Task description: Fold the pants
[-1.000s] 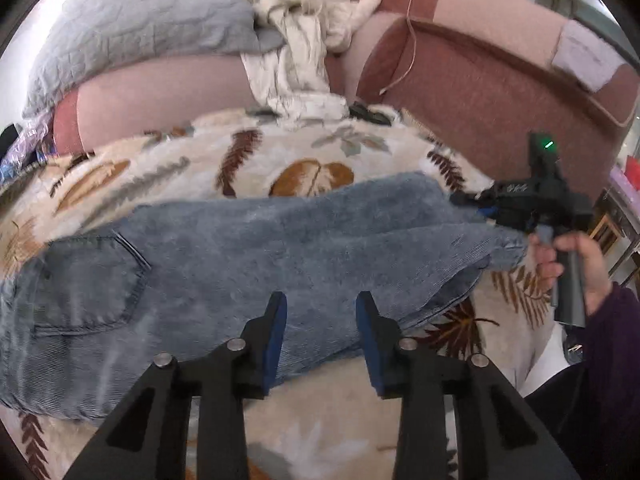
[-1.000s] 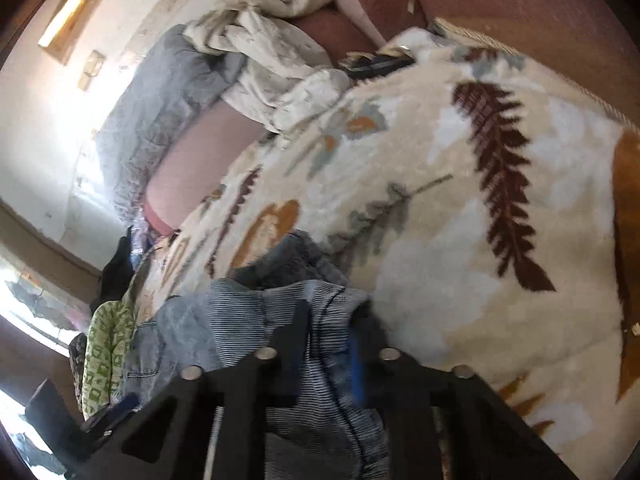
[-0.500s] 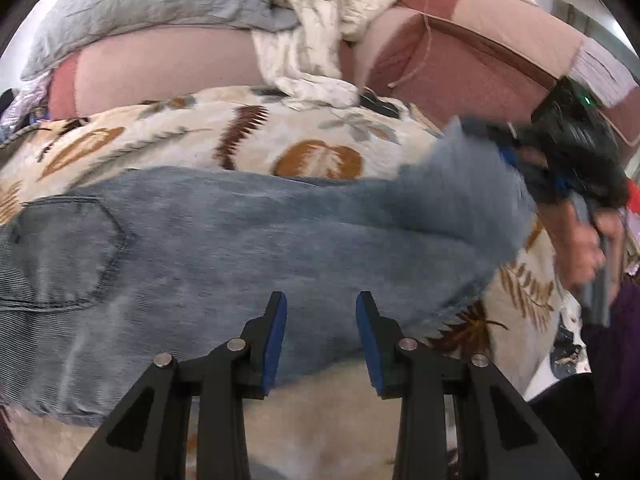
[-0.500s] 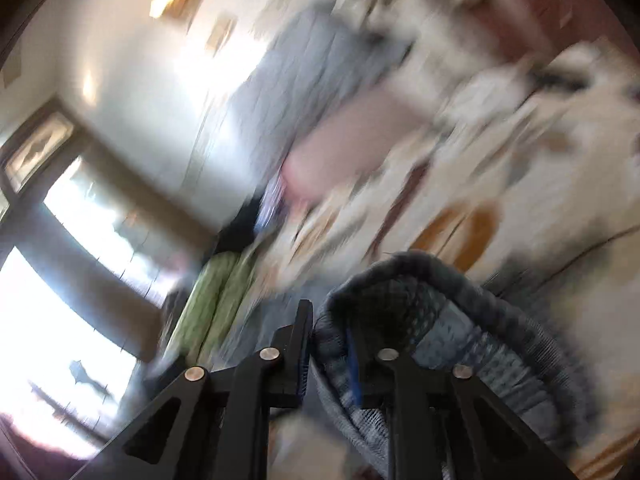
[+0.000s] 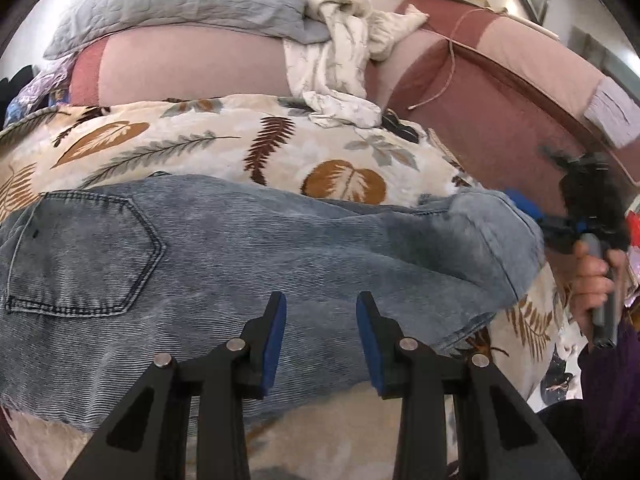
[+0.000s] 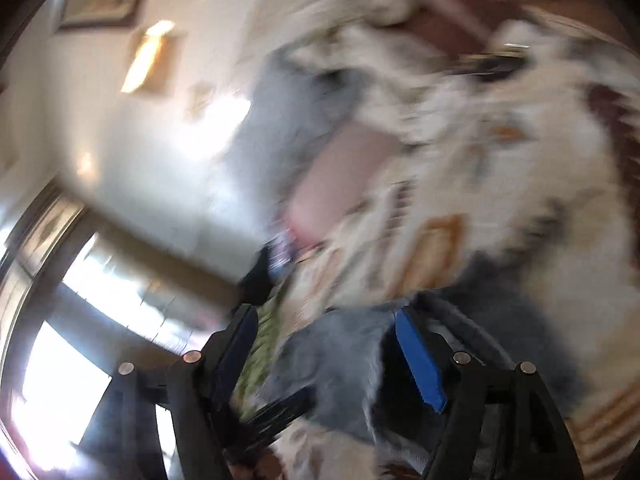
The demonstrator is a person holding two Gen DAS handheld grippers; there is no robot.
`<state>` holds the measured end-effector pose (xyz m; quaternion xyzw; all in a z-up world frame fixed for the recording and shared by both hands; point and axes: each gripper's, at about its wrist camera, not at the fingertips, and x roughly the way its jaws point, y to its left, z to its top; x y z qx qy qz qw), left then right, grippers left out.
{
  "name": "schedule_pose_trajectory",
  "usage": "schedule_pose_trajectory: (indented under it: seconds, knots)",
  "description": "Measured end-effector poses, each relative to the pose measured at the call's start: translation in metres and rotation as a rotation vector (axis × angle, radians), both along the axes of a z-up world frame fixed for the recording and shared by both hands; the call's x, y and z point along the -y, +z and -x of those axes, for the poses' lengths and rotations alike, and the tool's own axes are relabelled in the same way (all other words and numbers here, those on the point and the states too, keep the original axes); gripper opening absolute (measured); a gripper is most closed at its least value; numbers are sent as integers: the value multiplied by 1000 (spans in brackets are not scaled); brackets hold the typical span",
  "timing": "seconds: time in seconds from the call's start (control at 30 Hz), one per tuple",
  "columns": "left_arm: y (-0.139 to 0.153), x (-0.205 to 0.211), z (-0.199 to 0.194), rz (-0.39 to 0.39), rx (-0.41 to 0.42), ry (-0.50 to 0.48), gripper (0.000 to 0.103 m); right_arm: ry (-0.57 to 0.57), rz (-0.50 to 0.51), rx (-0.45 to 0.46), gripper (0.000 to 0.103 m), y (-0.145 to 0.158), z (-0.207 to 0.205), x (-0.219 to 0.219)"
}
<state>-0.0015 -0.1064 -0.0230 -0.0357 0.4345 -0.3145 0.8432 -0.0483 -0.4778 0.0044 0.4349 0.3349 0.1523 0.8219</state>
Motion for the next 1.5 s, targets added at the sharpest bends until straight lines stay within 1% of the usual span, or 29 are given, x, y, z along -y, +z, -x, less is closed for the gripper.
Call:
schedule_pose_trajectory:
  seconds: [0.07, 0.1, 0.17, 0.23, 0.3, 0.37, 0.43, 0.5, 0.53, 0.57, 0.6, 0.63, 0.67, 0.7, 0.73, 0.8, 0.83, 0.87, 0.93, 0.97, 1.0, 1.03, 1.07, 1.13, 1.2, 1.27, 1.33, 1.37, 1.5]
  knots:
    - [2, 5, 2, 4, 4, -17, 37, -105, 88, -119, 76, -18, 1, 11]
    - [3, 7, 4, 4, 8, -24, 37, -122, 99, -165, 76, -26, 0, 15]
    - [5, 11, 5, 2, 19, -28, 37, -132, 94, -253, 75, -47, -2, 18]
    - [5, 13, 5, -5, 21, -26, 37, -89, 90, -283, 73, -53, -3, 7]
    - [8, 8, 1, -22, 39, 1, 37, -8, 109, -260, 71, -45, 1, -17]
    - [15, -8, -5, -13, 57, 52, 37, 95, 136, -227, 71, -38, 2, -55]
    - [23, -26, -12, 8, 73, 109, 37, 195, 75, -202, 71, -44, 2, -90]
    - [30, -40, -17, 15, 96, 155, 37, 314, 2, -236, 71, -62, -3, -127]
    - [33, -48, -19, 15, 108, 178, 37, 376, 11, -268, 71, -69, -5, -146]
    - [35, -54, -20, 18, 113, 193, 38, 415, 73, -289, 71, -72, -5, -160]
    - [36, -62, -23, 26, 111, 212, 38, 436, 135, -284, 71, -68, -6, -167]
    - [35, -67, -25, 35, 102, 226, 40, 454, 162, -258, 71, -60, -6, -168]
    - [34, -71, -27, 41, 90, 232, 41, 463, 156, -209, 71, -47, -5, -163]
    - [33, -72, -27, 43, 84, 230, 41, 452, 154, -152, 71, -32, -5, -151]
    - [32, -72, -27, 44, 80, 224, 41, 412, 163, -88, 71, -14, -4, -136]
    - [31, -67, -26, 35, 79, 199, 41, 293, 166, 9, 72, 14, -1, -100]
    - [31, -65, -23, 32, 82, 188, 41, 192, 167, 30, 72, 22, 0, -73]
    - [30, -60, -22, 30, 86, 171, 41, 122, 200, 6, 72, 25, 1, -58]
    - [29, -54, -18, 26, 87, 145, 41, 7, 336, -129, 73, 17, -11, -35]
    - [28, -49, -17, 21, 85, 131, 42, -32, 391, -197, 69, 7, -17, -23]
    - [26, -46, -17, 14, 83, 120, 42, -45, 410, -248, 65, -6, -24, -13]
    - [24, -42, -16, 6, 83, 112, 42, -37, 414, -298, 54, -20, -33, -9]
    - [23, -40, -17, 1, 84, 109, 42, -17, 422, -348, 46, -33, -42, -6]
    - [22, -39, -18, 3, 78, 106, 42, 10, 456, -406, 42, -47, -49, -1]
    - [21, -38, -19, 12, 67, 107, 42, 5, 515, -435, 42, -54, -54, 1]
    - [20, -37, -20, 13, 66, 107, 42, 15, 528, -432, 42, -63, -63, -1]
    - [18, -35, -19, 11, 58, 102, 42, 16, 595, -417, 43, -58, -63, -6]
    - [17, -34, -20, 12, 54, 101, 42, 23, 625, -401, 46, -58, -65, -9]
    - [16, -28, -16, 7, 53, 81, 42, 72, 677, -424, 48, -66, -76, -26]
